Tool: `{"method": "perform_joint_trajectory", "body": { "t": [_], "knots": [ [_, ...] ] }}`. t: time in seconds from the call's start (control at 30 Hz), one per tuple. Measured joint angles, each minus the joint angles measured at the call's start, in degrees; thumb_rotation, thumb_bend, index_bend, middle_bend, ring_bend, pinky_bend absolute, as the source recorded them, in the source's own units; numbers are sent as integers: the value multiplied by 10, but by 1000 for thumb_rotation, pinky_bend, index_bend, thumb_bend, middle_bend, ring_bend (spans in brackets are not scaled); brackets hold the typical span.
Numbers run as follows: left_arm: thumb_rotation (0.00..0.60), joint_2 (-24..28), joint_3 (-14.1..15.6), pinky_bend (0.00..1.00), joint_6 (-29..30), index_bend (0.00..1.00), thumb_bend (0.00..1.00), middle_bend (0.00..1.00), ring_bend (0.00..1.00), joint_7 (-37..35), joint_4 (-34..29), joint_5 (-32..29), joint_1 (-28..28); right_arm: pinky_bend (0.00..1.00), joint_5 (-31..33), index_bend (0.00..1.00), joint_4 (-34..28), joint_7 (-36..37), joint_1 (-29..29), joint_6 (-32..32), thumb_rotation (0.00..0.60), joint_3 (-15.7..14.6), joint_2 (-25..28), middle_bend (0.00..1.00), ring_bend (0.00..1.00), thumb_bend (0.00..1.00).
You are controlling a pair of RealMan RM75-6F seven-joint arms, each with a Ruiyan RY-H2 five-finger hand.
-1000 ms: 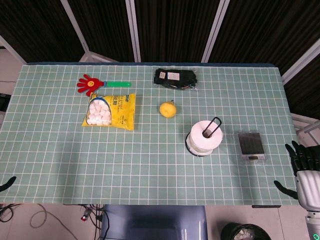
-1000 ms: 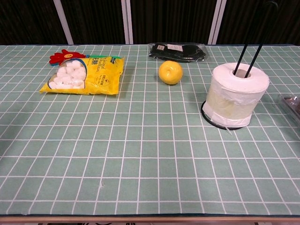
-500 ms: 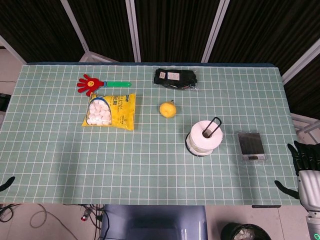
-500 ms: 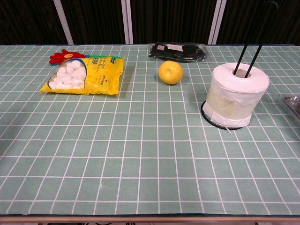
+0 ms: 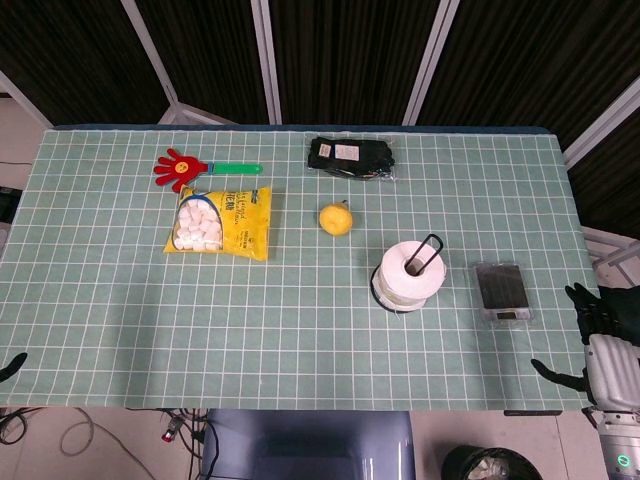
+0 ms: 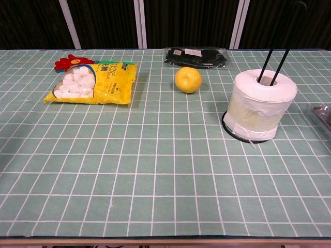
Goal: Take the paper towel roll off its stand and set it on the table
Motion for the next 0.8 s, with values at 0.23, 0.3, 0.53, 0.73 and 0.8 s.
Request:
{"method": "perform_joint_trajectory", "body": {
  "t": [0.23,0.3,0.53,0.73,0.8],
  "knots": [
    [600,-1,1,0,-1,144,116,0,0,2,0,1,-1,0,67,0,-13,115,44,-103,600,28,-27,0,0,0],
    [600,-1,1,0,-2,144,116,0,0,3,0,1,-1,0,86,0,-12,132,57,-126,600,36,-41,0,0,0],
    [600,-3,0,0,-7,144,116,0,0,7,1,-2,-3,0,123,0,10,135,88,-152,600,56,-121,0,0,0],
    [600,-3,-1,0,-5,144,116,0,0,4,1,-2,-3,0,145,0,31,114,110,-159,600,69,-187,0,0,0],
    [600,-2,-2,0,-4,144,116,0,0,1,2,-3,-2,0,155,0,37,104,118,-163,600,73,-208,0,0,0]
  ]
}}
